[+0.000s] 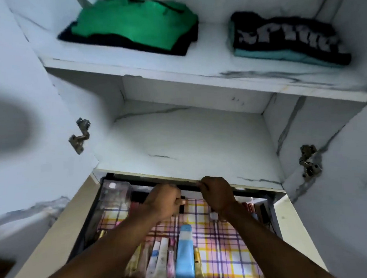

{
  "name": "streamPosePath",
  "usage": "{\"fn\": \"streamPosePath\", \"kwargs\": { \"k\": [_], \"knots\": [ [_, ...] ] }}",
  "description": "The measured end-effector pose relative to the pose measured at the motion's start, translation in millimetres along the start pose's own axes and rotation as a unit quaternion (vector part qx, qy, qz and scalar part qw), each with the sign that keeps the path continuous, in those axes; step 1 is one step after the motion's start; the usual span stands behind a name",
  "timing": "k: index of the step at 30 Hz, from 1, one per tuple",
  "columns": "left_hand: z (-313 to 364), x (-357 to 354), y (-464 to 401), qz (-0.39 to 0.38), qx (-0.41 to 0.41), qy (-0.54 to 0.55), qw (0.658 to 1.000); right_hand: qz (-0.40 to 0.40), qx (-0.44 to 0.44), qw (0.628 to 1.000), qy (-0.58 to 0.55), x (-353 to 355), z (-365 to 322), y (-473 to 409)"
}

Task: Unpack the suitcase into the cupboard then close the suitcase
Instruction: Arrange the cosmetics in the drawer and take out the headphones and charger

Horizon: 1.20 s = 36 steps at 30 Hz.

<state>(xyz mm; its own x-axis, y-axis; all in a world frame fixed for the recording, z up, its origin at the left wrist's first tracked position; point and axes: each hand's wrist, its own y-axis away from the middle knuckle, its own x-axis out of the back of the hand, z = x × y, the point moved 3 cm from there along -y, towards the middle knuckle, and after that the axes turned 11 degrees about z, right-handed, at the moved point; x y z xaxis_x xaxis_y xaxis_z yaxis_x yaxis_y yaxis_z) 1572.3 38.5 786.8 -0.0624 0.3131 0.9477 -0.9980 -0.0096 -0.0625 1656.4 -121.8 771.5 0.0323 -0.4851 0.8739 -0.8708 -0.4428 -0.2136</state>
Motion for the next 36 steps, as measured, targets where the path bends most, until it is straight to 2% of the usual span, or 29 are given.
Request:
{"fn": "streamPosePath", "kwargs": {
  "k": [2, 6, 9, 16, 23, 29, 31, 32, 34, 36],
  "knots": [
    [-7.1, 22.8, 11.6, 0.03, 0.004, 0.005, 1.0, 0.018, 0.014, 1.0, -0.009, 10.7, -23.8, -0.2],
    [-15.2, 70.9, 42.2, 0.081, -0.011, -0.031, 0.996, 0.048, 0.018, 0.998, 0.046, 39.1, -77.3, 1.3],
    [-25.6, 111.0, 71.5, 0.134, -0.029, -0.041, 0.99, 0.099, 0.034, 0.994, 0.035, 67.8, -125.1, 8.3],
    [-45.8, 216.4, 141.0, 0.242, 0.006, -0.097, 0.965, 0.198, 0.082, 0.973, 0.089, 147.6, -236.8, 37.3],
    [-46.1, 322.4, 181.3, 0.379, 0.013, -0.156, 0.912, 0.252, 0.112, 0.951, 0.138, 219.2, -306.5, 47.6],
    [-46.6, 365.4, 225.1, 0.482, -0.005, -0.165, 0.861, 0.268, 0.108, 0.944, 0.161, 239.0, -337.5, 48.4],
    [-44.4, 373.2, 240.5, 0.539, -0.036, -0.139, 0.83, 0.265, 0.107, 0.944, 0.162, 236.9, -342.8, 50.4],
    [-43.9, 376.0, 251.2, 0.582, -0.054, -0.119, 0.803, 0.264, 0.107, 0.945, 0.16, 235.4, -345.6, 52.1],
    [-42.5, 379.9, 274.9, 0.671, -0.07, -0.089, 0.733, 0.264, 0.108, 0.946, 0.155, 233.5, -349.3, 53.5],
    [-46.0, 382.7, 296.1, 0.738, -0.05, -0.056, 0.671, 0.27, 0.111, 0.944, 0.156, 233.0, -352.5, 54.9]
  ]
}}
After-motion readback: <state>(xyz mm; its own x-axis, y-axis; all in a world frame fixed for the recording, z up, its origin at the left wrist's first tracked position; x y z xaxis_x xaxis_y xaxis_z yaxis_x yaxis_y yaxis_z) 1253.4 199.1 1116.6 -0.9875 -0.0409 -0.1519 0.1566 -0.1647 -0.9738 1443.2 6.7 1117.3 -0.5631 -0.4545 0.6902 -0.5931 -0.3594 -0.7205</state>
